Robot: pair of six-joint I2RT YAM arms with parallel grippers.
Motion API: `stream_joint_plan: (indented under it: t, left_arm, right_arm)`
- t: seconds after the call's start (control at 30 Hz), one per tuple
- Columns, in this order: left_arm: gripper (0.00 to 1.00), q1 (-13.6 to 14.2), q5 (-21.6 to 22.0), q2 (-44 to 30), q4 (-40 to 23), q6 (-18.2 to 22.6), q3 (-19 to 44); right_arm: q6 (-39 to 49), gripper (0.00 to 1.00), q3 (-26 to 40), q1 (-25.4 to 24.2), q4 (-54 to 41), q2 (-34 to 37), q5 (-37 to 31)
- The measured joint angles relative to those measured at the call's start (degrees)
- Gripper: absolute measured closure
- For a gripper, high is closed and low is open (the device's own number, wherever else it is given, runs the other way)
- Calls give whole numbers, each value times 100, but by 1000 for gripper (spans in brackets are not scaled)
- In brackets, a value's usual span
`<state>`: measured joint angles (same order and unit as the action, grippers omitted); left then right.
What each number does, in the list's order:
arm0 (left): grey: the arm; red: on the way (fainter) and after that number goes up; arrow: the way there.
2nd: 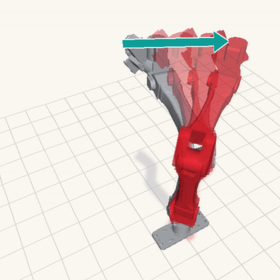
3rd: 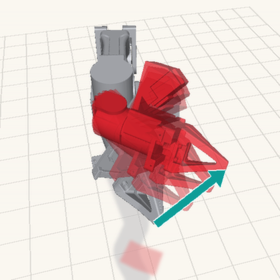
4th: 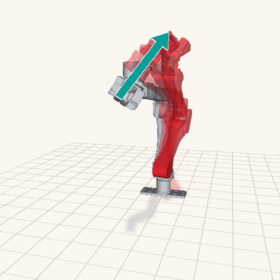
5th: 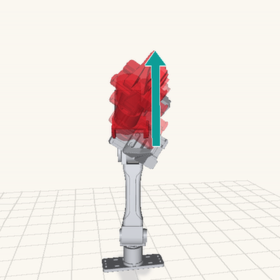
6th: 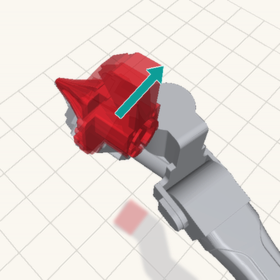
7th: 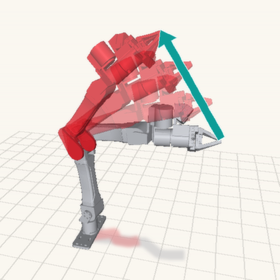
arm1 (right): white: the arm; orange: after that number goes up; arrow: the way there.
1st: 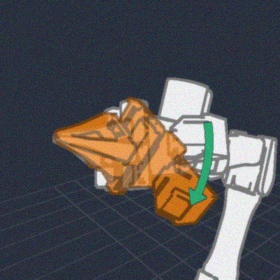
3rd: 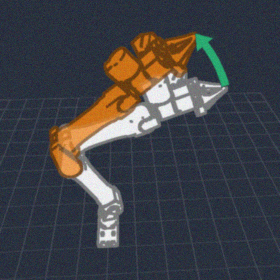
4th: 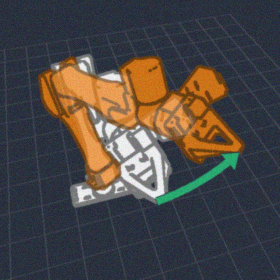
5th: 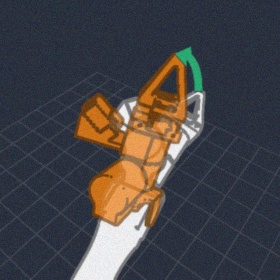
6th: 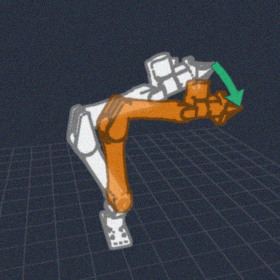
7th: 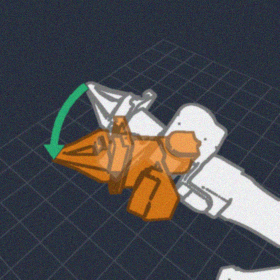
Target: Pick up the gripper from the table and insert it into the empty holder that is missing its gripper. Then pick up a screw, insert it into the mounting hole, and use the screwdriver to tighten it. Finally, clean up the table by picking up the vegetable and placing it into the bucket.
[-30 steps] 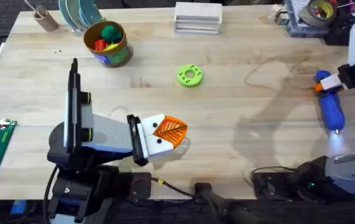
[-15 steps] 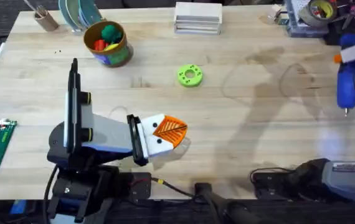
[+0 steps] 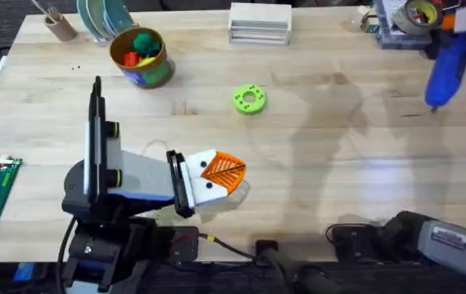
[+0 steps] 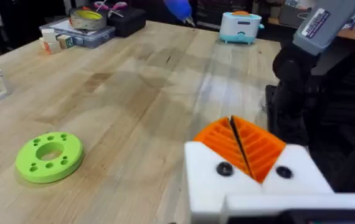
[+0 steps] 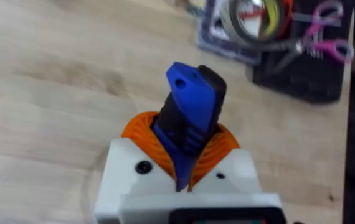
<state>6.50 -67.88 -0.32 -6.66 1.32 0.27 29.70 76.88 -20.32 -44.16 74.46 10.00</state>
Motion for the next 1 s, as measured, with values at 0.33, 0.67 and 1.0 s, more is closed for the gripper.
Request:
stream_joint_plan:
  t: [0.33,0.67,1.0]
  left_arm:
    - [994,0,0,0,-2,1,0]
    - [994,0,0,0,0,2,0]
    - [994,0,0,1,0,2,0]
  right_arm:
    - [-752,923,0,365,526,-1343,904]
    - [-873,923,-117,365,137,-3041,1107]
    - [-1777,924,-2337,365,2702,-4129,1880]
